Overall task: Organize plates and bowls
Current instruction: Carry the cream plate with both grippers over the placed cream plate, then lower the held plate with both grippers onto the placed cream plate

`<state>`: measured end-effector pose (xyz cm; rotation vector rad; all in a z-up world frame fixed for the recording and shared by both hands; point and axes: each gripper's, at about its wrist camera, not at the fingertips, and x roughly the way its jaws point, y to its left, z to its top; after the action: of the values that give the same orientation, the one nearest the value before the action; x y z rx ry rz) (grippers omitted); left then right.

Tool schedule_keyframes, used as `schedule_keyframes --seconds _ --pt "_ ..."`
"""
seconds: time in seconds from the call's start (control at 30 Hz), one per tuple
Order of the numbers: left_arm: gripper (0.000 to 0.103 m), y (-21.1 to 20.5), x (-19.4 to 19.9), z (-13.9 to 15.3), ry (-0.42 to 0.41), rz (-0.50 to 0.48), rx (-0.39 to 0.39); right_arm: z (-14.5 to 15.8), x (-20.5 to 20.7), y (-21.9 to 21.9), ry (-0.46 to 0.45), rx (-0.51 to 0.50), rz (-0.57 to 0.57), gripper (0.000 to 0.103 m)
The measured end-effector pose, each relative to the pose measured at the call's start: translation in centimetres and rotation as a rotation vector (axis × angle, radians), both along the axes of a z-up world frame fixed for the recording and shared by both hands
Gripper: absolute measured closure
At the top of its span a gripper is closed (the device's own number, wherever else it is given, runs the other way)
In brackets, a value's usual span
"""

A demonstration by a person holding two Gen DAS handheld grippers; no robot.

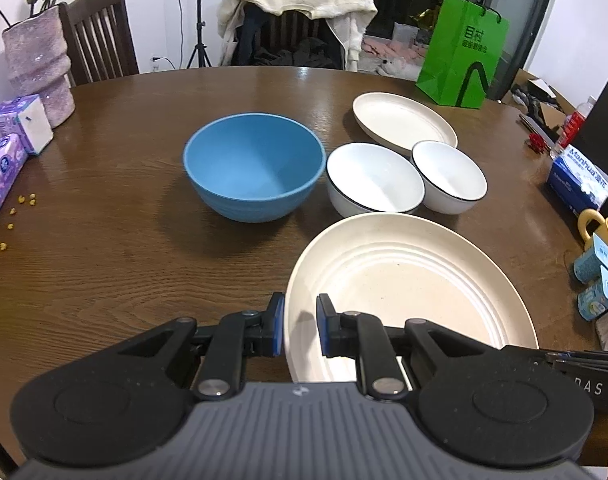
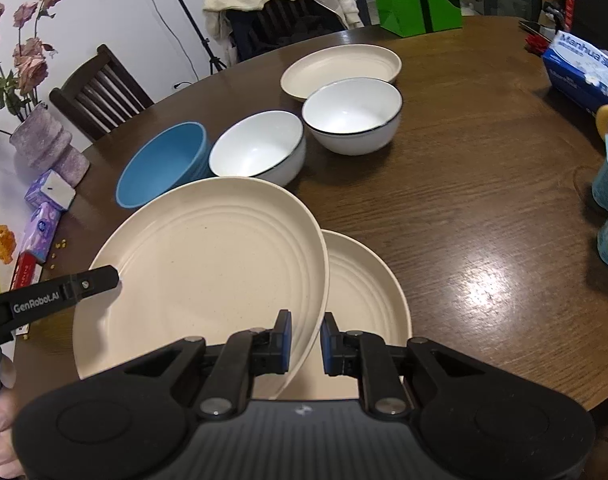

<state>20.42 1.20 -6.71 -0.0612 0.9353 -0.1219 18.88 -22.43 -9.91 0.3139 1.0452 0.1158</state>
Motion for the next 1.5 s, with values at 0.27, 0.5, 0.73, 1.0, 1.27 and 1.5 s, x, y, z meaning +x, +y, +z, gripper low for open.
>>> schedule_keyframes --seconds 0.27,0.5,0.73,1.0,1.27,1.5 --pt "0.086 -1.2 0.0 -1.0 0.013 -0.027 -0.002 -0.7 -0.8 -1.1 0.007 -0.009 -0.02 0.088" --pt "0.086 -2.1 0.0 -1.8 0.027 -0.05 -0.006 -1.3 -1.4 -1.9 0.015 -0.019 -0.035 0.088" --pt "0.086 -2.7 0.4 -2.6 0.04 -0.069 -0.003 -1.9 -1.8 -2.4 0.023 -0.035 -0.046 0.088" --pt "0.086 -3.0 0.6 -3.4 0.051 -0.089 0.012 -2.2 -1.7 -2.6 0.027 -0.059 -0.046 0.088" --pt "0.086 -3.6 0.8 -4.2 0.06 -0.11 0.038 -2.8 -1.4 -2.5 0.031 -0.088 -0.04 0.088" --pt "0.086 -4.2 1.0 -5.0 0.067 -0.135 0.062 -3.2 -1.1 -2.4 0.033 -0.116 -0.034 0.088"
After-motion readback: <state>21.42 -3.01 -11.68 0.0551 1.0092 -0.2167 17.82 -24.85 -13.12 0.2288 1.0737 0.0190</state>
